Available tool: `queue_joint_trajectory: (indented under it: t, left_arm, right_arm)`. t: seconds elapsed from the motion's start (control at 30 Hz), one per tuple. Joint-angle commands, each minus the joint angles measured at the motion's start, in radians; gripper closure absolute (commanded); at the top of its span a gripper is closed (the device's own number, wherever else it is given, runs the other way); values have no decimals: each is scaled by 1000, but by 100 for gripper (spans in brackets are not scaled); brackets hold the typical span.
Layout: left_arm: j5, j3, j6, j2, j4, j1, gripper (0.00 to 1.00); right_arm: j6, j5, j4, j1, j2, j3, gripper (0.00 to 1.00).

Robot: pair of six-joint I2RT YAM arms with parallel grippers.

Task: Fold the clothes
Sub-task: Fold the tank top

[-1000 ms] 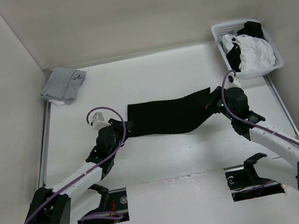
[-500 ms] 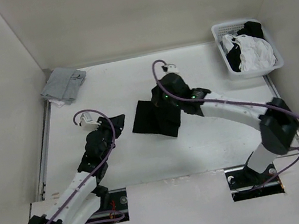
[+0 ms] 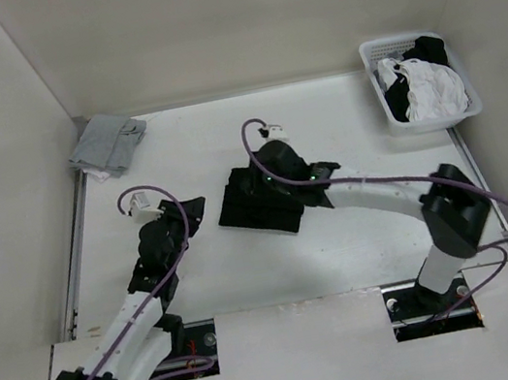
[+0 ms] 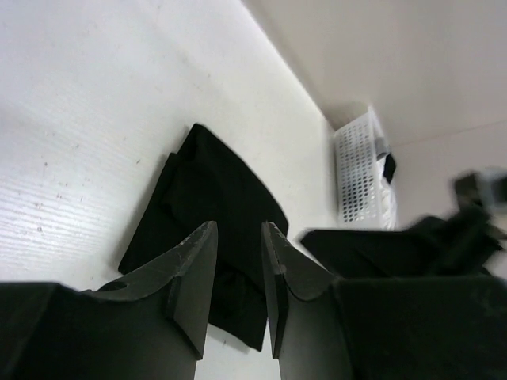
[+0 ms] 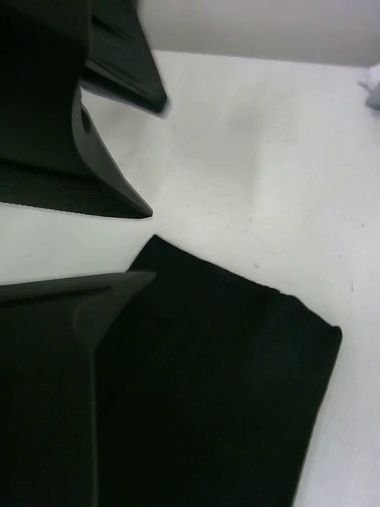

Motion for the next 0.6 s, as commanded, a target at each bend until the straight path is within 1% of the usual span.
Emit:
queue_joint_trajectory:
  t: [0.0, 0.03, 0.07, 0.13, 0.2, 0.23, 0.3, 0.37, 0.43, 0.47, 0.53, 0.57]
  left_arm:
    - [17, 62, 9, 112, 107, -64, 72]
    - [14, 77, 10, 162, 141, -96, 72]
    - [9, 96, 13, 214, 172, -127, 72]
    - [3, 131, 25, 319, 230, -187, 73]
    - [3, 146, 30, 377, 264, -216, 79]
    - [-3, 140, 33, 380, 270, -226, 80]
    - [-36, 116, 56, 359, 266, -235, 81]
    - [-84, 67, 97, 301, 247, -239, 80]
    - [-128, 25, 133, 237, 197, -226, 77]
    - [-151, 7, 146, 207, 160, -212, 73]
    - [-175, -13, 159, 167, 94, -178, 66]
    - [-178, -22, 160, 147, 57, -154, 62]
  right_arm:
    - [-16, 1, 165, -20, -189, -153, 80]
    - [-24, -2, 168, -36, -209, -202, 89]
    - [-27, -7, 168, -52, -227, -251, 95]
    - [-28, -11, 189, -73, -276, -357, 97]
    - [-50, -8, 240, -80, -353, -472, 97]
    - [-63, -5, 272, -81, -405, -533, 96]
    - [-93, 12, 333, -81, -494, -641, 95]
    - [-99, 57, 401, -96, -588, -763, 93]
    - [-96, 90, 450, -121, -635, -837, 92]
    - [-91, 102, 487, -150, -661, -876, 89]
    - [-76, 99, 512, -197, -694, -897, 85]
    - [-76, 98, 513, -225, -706, -897, 82]
